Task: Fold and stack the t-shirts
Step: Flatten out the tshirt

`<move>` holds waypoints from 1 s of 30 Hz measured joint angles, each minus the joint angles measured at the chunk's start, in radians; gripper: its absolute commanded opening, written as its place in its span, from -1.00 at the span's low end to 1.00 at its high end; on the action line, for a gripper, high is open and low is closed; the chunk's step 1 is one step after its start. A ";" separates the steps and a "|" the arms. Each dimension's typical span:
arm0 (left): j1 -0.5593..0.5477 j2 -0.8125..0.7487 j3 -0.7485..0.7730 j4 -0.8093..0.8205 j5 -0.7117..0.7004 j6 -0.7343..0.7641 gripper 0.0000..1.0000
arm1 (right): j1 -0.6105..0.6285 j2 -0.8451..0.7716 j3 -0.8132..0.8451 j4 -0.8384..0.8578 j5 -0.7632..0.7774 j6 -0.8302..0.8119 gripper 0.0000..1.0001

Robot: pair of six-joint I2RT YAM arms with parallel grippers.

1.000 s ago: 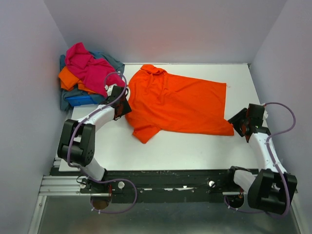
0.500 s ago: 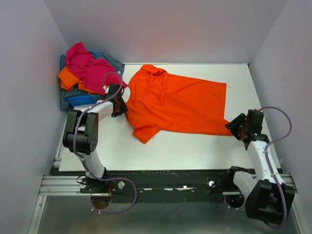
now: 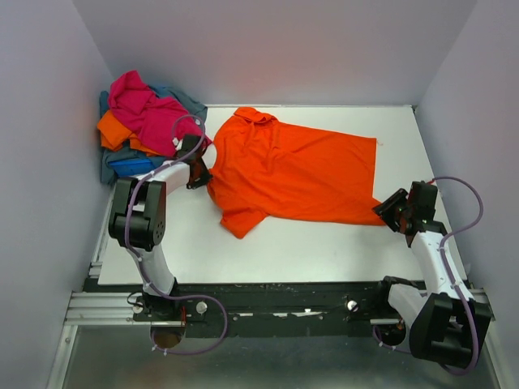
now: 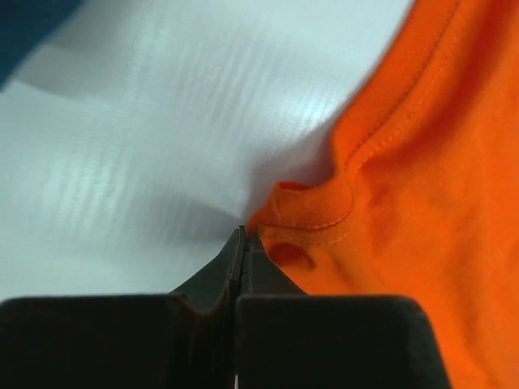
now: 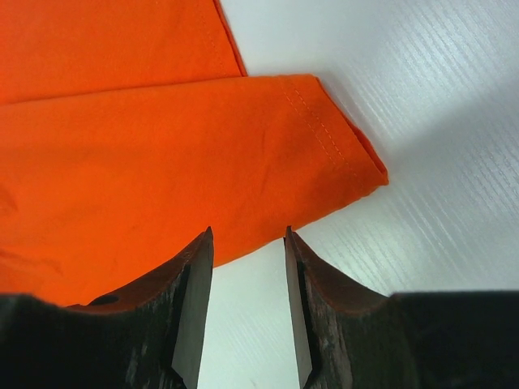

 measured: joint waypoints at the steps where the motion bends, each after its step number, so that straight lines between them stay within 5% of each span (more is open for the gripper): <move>1: 0.001 0.000 0.009 -0.018 -0.022 0.006 -1.00 | 0.000 0.000 0.000 0.000 -0.002 -0.001 -0.03; 8: 0.008 -0.100 0.093 -0.132 -0.209 0.053 -1.00 | 0.000 0.002 -0.007 0.016 -0.049 -0.017 -0.04; 13: 0.007 -0.157 0.113 -0.130 -0.225 0.057 -0.65 | 0.044 0.021 -0.029 0.100 -0.225 -0.075 -0.03; 21: -0.011 -0.216 -0.138 -0.050 -0.135 0.028 -0.11 | 0.481 0.150 0.056 0.137 -0.257 -0.110 -0.06; 30: -0.013 -0.345 -0.276 0.028 -0.074 0.026 -0.24 | 1.002 0.450 0.329 0.162 -0.078 -0.117 -0.15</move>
